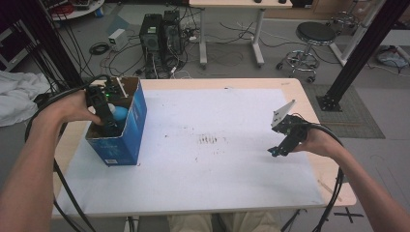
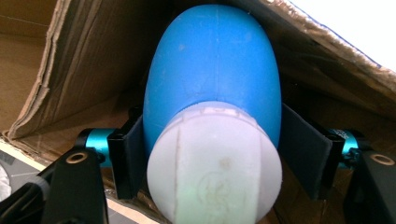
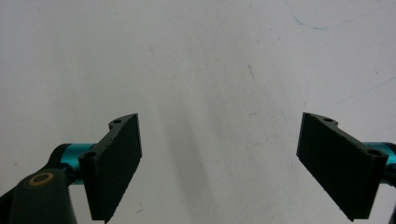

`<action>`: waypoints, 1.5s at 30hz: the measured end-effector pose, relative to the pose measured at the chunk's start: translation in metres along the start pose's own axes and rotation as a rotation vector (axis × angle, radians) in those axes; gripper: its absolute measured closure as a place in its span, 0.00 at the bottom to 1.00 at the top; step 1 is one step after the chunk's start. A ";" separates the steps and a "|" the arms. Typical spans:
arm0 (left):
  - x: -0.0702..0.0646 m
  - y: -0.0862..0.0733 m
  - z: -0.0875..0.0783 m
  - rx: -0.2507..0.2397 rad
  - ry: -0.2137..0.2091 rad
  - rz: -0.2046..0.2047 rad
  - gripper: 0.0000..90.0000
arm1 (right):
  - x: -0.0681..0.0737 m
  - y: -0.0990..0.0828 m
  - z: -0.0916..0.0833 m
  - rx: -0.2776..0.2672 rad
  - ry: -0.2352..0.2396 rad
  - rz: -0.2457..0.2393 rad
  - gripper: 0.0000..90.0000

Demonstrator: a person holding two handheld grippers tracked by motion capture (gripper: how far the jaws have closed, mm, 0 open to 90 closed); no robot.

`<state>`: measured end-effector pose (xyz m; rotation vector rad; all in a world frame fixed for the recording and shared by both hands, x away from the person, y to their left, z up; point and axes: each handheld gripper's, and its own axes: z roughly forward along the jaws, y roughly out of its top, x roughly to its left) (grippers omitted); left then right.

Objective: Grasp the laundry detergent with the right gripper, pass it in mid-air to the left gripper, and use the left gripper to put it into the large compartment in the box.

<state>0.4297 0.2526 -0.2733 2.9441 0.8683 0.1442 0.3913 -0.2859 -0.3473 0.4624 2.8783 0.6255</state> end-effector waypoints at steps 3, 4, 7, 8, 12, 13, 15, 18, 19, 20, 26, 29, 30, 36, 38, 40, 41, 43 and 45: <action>0.000 0.000 -0.001 -0.001 -0.002 -0.003 0.30 | 0.000 0.000 0.000 -0.001 0.000 0.003 0.15; -0.001 0.000 -0.002 0.000 0.001 -0.004 0.29 | 0.000 -0.001 0.000 -0.001 0.000 0.001 0.15; -0.001 0.001 -0.003 0.006 0.009 0.001 0.29 | 0.001 0.000 0.001 0.000 0.001 0.004 0.15; -0.001 0.001 -0.003 0.006 0.009 0.001 0.29 | 0.001 0.000 0.001 0.000 0.001 0.004 0.15; -0.001 0.002 -0.008 0.010 0.012 -0.003 0.28 | 0.001 0.000 0.001 0.002 0.002 0.003 0.15; -0.001 0.002 -0.010 0.013 0.018 0.000 0.28 | 0.001 0.000 0.001 0.001 0.002 0.004 0.15; -0.001 0.002 -0.013 0.009 0.024 -0.002 0.28 | 0.001 -0.001 0.001 0.000 0.001 0.003 0.15; -0.001 0.002 -0.019 0.003 0.021 0.001 0.25 | 0.001 0.000 0.001 0.001 0.001 0.005 0.15; -0.002 0.003 -0.020 0.001 0.022 -0.001 0.25 | 0.001 0.000 0.001 0.001 0.001 0.004 0.15; -0.002 0.003 -0.022 0.006 0.023 0.003 0.25 | 0.001 0.000 0.000 0.002 0.001 0.004 0.15; -0.003 0.006 -0.030 0.021 0.069 0.006 0.20 | 0.002 0.001 0.001 -0.001 0.004 0.002 0.15; -0.003 0.007 -0.035 0.019 0.072 0.006 0.20 | 0.002 0.001 0.001 -0.001 0.004 -0.006 0.15; -0.003 0.008 -0.038 0.018 0.080 0.007 0.20 | 0.002 0.001 0.000 -0.001 0.003 -0.004 0.15; -0.006 0.013 -0.060 -0.008 0.109 0.026 0.20 | 0.001 0.000 -0.002 -0.001 -0.001 -0.004 0.15; -0.010 0.017 -0.067 -0.022 0.118 0.038 0.20 | 0.001 0.000 -0.002 0.001 -0.002 -0.002 0.15; -0.016 0.024 -0.074 -0.035 0.124 0.064 0.20 | 0.001 0.001 -0.002 0.001 -0.002 -0.003 0.15; -0.019 0.028 -0.077 -0.038 0.130 0.079 0.20 | 0.001 0.001 -0.002 0.001 -0.003 -0.003 0.15; -0.026 0.036 -0.081 -0.046 0.137 0.101 0.20 | 0.001 0.002 -0.002 0.000 -0.003 -0.003 0.15; -0.030 0.041 -0.082 -0.053 0.135 0.118 0.20 | 0.001 0.002 -0.002 0.000 -0.004 -0.005 0.15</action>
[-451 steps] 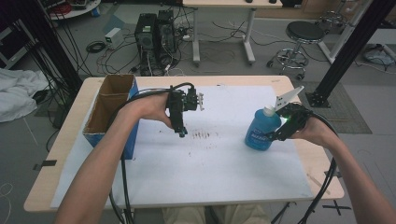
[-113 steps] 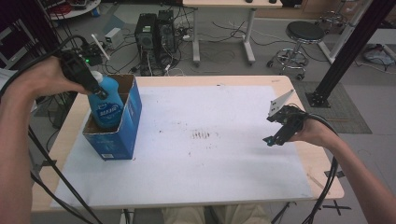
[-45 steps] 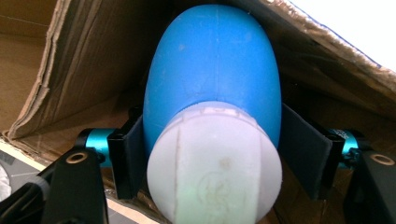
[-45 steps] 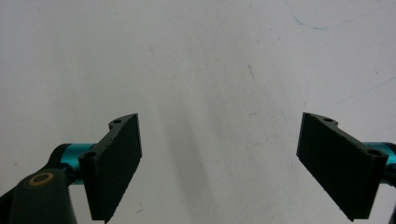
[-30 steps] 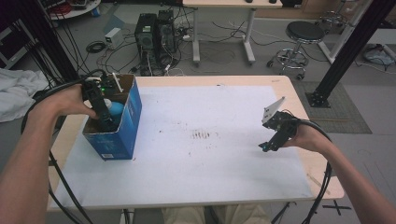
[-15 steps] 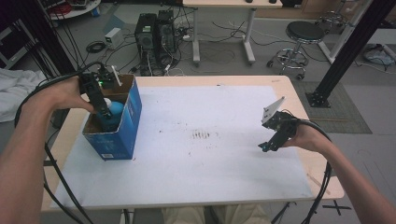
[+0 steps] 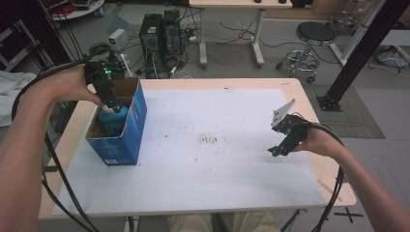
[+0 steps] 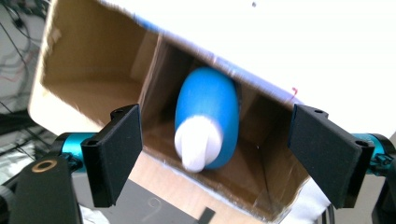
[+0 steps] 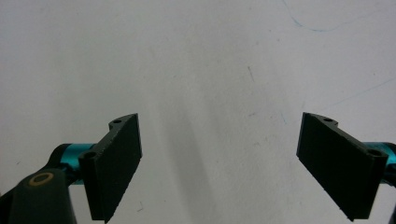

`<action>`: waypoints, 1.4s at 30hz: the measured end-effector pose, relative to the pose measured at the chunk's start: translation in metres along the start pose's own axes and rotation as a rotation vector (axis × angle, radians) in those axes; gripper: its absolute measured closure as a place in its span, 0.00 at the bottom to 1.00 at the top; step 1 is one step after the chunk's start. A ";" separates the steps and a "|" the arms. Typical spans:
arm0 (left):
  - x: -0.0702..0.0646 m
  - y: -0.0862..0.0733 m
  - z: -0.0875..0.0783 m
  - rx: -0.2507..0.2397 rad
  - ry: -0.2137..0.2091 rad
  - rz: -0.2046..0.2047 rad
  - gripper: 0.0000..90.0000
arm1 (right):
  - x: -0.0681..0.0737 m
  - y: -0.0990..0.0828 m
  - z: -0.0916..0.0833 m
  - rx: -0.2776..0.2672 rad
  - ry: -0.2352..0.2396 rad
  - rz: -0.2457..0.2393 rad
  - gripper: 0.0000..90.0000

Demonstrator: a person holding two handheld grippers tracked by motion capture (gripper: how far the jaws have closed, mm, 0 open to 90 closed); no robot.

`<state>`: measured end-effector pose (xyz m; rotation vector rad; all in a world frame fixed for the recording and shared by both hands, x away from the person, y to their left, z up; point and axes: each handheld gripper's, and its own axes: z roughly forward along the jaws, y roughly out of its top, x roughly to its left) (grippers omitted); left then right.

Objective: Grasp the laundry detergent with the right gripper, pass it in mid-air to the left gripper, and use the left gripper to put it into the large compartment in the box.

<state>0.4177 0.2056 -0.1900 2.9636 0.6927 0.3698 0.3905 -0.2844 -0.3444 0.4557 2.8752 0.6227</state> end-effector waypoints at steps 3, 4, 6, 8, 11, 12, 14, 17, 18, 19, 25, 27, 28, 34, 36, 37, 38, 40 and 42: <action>-0.012 0.020 -0.003 -0.022 0.000 0.053 0.20 | 0.000 0.001 0.000 -0.002 0.002 -0.003 0.15; -0.017 0.029 -0.004 -0.035 -0.002 0.070 0.20 | 0.000 0.001 0.000 -0.002 0.001 -0.004 0.15; -0.022 0.036 -0.003 -0.043 -0.004 0.088 0.20 | 0.000 0.002 0.000 -0.003 0.001 -0.004 0.15; -0.029 0.048 0.000 -0.049 -0.004 0.118 0.19 | 0.001 0.002 0.000 -0.003 0.000 -0.003 0.15; -0.040 0.065 0.008 -0.056 -0.013 0.152 0.19 | 0.001 0.003 0.000 -0.007 0.000 -0.006 0.15; -0.044 0.070 0.011 -0.061 -0.016 0.160 0.19 | 0.001 0.004 0.000 -0.007 -0.003 -0.006 0.15; -0.050 0.079 0.019 -0.065 -0.030 0.179 0.19 | 0.001 0.004 0.000 -0.008 -0.003 -0.008 0.15; -0.058 0.089 0.030 -0.070 -0.047 0.193 0.19 | 0.001 0.005 0.000 -0.009 -0.002 -0.011 0.15; -0.064 0.096 0.039 -0.079 -0.063 0.203 0.19 | 0.001 0.006 0.000 -0.008 -0.004 -0.010 0.15; -0.064 0.096 0.039 -0.079 -0.063 0.203 0.19 | 0.001 0.006 0.000 -0.008 -0.004 -0.010 0.15; -0.081 0.113 0.068 -0.075 -0.111 0.233 0.19 | 0.001 0.011 -0.002 -0.009 -0.014 -0.015 0.15; -0.085 0.117 0.076 -0.070 -0.113 0.243 0.19 | 0.001 0.014 -0.004 -0.007 -0.020 -0.017 0.15; -0.089 0.121 0.084 -0.066 -0.120 0.248 0.19 | 0.001 0.017 -0.006 -0.007 -0.025 -0.021 0.15; -0.102 0.127 0.104 -0.052 -0.126 0.260 0.19 | -0.001 0.023 -0.009 0.002 -0.042 -0.032 0.15; -0.104 0.127 0.109 -0.046 -0.129 0.258 0.19 | -0.002 0.025 -0.010 0.005 -0.047 -0.030 0.15; -0.105 0.127 0.111 -0.049 -0.130 0.256 0.19 | -0.002 0.025 -0.010 0.005 -0.046 -0.032 0.15; -0.106 0.126 0.113 -0.051 -0.135 0.252 0.19 | -0.002 0.025 -0.010 0.007 -0.048 -0.031 0.15; -0.107 0.125 0.115 -0.052 -0.135 0.251 0.19 | -0.001 0.025 -0.009 0.010 -0.045 -0.032 0.15; -0.107 0.124 0.116 -0.058 -0.137 0.245 0.19 | -0.001 0.026 -0.010 0.012 -0.045 -0.033 0.15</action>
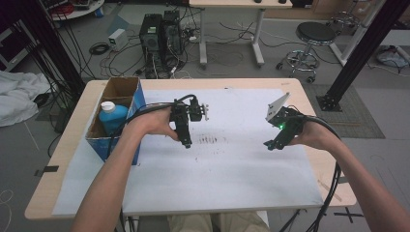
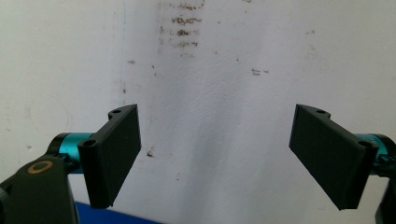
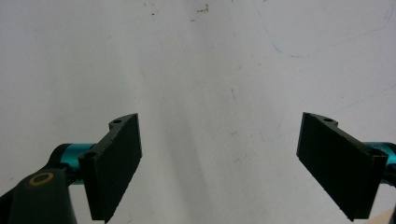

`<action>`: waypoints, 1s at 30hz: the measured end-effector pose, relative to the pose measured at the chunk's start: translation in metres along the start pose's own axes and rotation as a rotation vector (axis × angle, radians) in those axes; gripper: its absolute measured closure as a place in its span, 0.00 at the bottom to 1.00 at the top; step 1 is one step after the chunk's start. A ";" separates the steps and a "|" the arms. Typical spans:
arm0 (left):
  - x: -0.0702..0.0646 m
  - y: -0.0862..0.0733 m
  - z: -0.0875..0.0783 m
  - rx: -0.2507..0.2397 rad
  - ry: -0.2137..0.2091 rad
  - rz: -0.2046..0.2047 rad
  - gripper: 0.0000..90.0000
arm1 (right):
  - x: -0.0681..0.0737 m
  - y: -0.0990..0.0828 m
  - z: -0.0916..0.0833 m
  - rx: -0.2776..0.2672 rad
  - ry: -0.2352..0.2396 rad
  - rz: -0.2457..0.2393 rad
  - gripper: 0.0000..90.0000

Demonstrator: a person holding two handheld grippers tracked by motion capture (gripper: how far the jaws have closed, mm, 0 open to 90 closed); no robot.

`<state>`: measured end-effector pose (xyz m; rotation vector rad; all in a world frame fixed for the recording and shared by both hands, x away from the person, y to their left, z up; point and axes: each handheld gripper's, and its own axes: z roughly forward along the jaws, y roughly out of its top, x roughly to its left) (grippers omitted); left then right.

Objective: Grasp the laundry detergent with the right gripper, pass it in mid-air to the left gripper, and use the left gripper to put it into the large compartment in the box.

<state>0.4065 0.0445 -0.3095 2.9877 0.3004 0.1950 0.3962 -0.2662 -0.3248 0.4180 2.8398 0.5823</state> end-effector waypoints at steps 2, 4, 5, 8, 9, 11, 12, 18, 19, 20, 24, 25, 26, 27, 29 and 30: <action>-0.001 -0.001 0.002 0.002 0.002 -0.002 0.19 | 0.000 0.000 0.000 0.001 0.001 -0.004 0.15; -0.001 -0.002 0.002 0.000 0.003 -0.002 0.19 | -0.001 0.001 0.000 -0.001 0.001 -0.002 0.15; -0.001 -0.002 0.002 0.000 0.002 -0.001 0.19 | -0.001 0.001 -0.001 0.002 -0.001 0.000 0.15; -0.002 -0.002 0.001 0.003 0.006 0.001 0.19 | -0.001 0.001 -0.001 0.001 -0.001 0.000 0.15; -0.002 -0.002 0.001 0.002 0.006 -0.002 0.19 | -0.001 0.001 -0.001 0.000 -0.002 -0.003 0.15; -0.002 -0.002 0.001 0.001 0.006 -0.001 0.19 | -0.001 0.001 -0.001 0.003 -0.002 -0.003 0.15; -0.003 -0.002 0.001 0.002 0.007 0.000 0.19 | -0.001 0.001 -0.001 0.001 -0.003 -0.006 0.15; -0.003 -0.002 0.002 0.005 0.008 -0.001 0.19 | -0.001 0.001 -0.001 0.003 -0.003 -0.001 0.15; -0.004 -0.002 0.002 0.006 0.006 0.000 0.19 | -0.001 0.001 -0.001 0.003 -0.004 -0.002 0.15; -0.004 -0.002 0.002 0.006 0.007 0.000 0.19 | -0.001 0.001 -0.001 0.004 -0.004 -0.002 0.15; -0.004 -0.002 0.002 0.004 0.005 0.000 0.19 | 0.000 0.002 0.000 0.005 -0.002 -0.005 0.15; -0.004 -0.003 0.002 0.000 0.006 0.001 0.19 | 0.000 0.002 0.000 0.005 -0.002 -0.005 0.15; -0.005 -0.003 0.002 -0.001 0.008 -0.001 0.19 | 0.000 0.002 0.000 0.007 -0.002 -0.006 0.15; -0.005 -0.004 0.001 -0.001 0.007 -0.001 0.19 | 0.000 0.002 0.000 0.009 -0.002 -0.004 0.15; -0.005 -0.005 0.001 -0.002 0.006 -0.005 0.19 | 0.001 0.002 0.000 0.012 -0.003 -0.005 0.15; -0.005 -0.005 0.001 -0.002 0.006 -0.005 0.19 | 0.001 0.002 0.000 0.012 -0.003 -0.005 0.15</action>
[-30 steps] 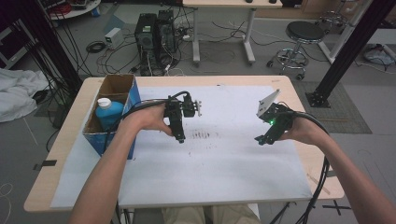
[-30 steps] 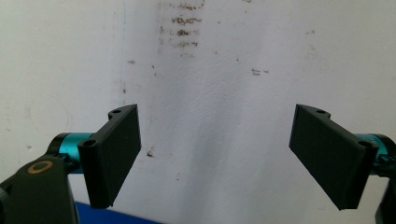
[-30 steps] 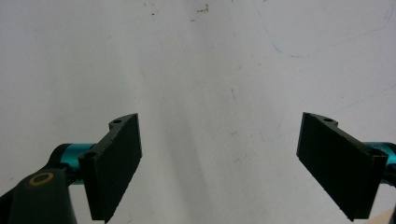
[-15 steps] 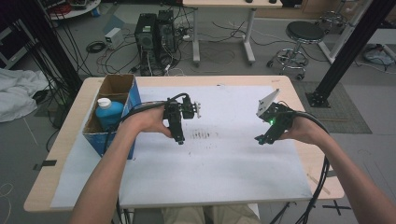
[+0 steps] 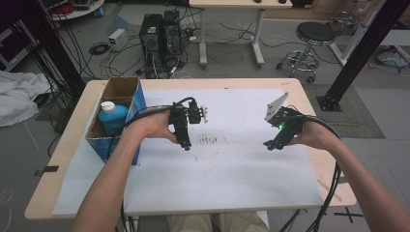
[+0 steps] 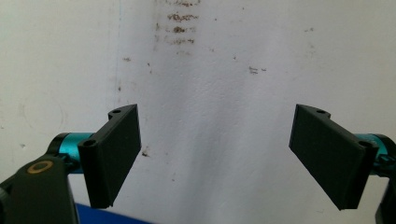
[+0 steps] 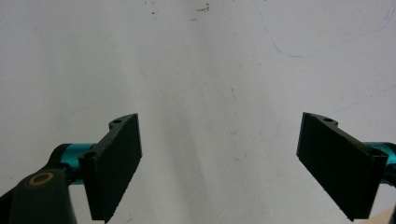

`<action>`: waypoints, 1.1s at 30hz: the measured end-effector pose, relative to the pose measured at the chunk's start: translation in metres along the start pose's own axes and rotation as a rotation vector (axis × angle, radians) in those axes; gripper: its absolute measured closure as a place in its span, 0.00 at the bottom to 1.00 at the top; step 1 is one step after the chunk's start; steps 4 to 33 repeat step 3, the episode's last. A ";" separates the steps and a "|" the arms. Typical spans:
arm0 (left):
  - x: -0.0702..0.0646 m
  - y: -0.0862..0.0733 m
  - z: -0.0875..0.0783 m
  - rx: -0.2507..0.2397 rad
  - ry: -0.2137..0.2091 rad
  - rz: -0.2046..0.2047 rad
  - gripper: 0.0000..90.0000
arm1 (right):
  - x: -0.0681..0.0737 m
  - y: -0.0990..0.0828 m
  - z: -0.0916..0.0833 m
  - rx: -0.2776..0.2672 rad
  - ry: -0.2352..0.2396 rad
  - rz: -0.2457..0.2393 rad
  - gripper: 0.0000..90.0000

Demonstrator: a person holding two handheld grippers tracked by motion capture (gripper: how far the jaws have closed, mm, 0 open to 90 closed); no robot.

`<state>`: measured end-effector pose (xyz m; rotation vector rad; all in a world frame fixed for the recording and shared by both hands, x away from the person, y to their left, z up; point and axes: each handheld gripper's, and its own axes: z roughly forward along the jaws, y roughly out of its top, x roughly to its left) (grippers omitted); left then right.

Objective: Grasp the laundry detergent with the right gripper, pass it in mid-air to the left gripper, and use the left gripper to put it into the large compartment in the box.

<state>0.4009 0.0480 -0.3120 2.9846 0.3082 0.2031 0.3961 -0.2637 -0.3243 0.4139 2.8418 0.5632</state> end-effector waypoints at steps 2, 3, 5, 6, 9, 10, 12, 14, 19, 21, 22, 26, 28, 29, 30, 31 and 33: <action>0.000 -0.002 0.000 -0.006 0.001 -0.003 0.19 | 0.000 0.001 0.001 0.000 0.001 -0.002 0.15; 0.000 -0.002 0.000 -0.006 0.001 -0.003 0.19 | -0.001 0.001 0.001 0.000 0.001 -0.004 0.15; 0.000 -0.002 0.000 -0.006 0.001 -0.003 0.19 | -0.001 0.001 0.001 0.000 0.001 -0.004 0.15; 0.000 -0.002 0.000 -0.006 0.001 -0.003 0.19 | -0.001 0.001 0.001 0.000 0.001 -0.004 0.15; 0.000 -0.002 0.000 -0.006 0.001 -0.003 0.19 | -0.001 0.001 0.001 0.000 0.001 -0.004 0.15; 0.000 -0.002 0.000 -0.006 0.001 -0.003 0.19 | -0.001 0.001 0.001 0.000 0.001 -0.004 0.15; 0.000 -0.002 0.000 -0.006 0.001 -0.003 0.19 | -0.001 0.001 0.001 0.000 0.001 -0.004 0.15; 0.000 -0.002 0.000 -0.006 0.001 -0.003 0.19 | -0.001 0.001 0.001 0.000 0.001 -0.004 0.15; 0.000 -0.002 0.000 -0.006 0.001 -0.003 0.19 | -0.001 0.001 0.001 0.000 0.001 -0.004 0.15; 0.000 -0.002 0.000 -0.006 0.001 -0.003 0.19 | -0.001 0.001 0.001 0.000 0.001 -0.004 0.15; 0.000 -0.002 0.000 -0.006 0.001 -0.003 0.19 | -0.001 0.001 0.001 0.000 0.001 -0.004 0.15; 0.000 -0.002 0.000 -0.006 0.001 -0.003 0.19 | -0.001 0.001 0.001 0.000 0.001 -0.004 0.15; 0.000 -0.002 0.000 -0.006 0.001 -0.003 0.19 | -0.001 0.001 0.001 0.000 0.001 -0.004 0.15; 0.000 -0.002 0.000 -0.006 0.001 -0.003 0.19 | -0.001 0.001 0.001 0.000 0.001 -0.004 0.15; 0.000 -0.002 0.000 -0.006 0.001 -0.003 0.19 | -0.001 0.001 0.001 0.000 0.001 -0.004 0.15; 0.000 -0.002 0.000 -0.006 0.001 -0.003 0.19 | -0.001 0.001 0.001 0.000 0.001 -0.004 0.15; 0.000 -0.002 0.000 -0.006 0.001 -0.003 0.19 | -0.001 0.001 0.001 0.000 0.001 -0.004 0.15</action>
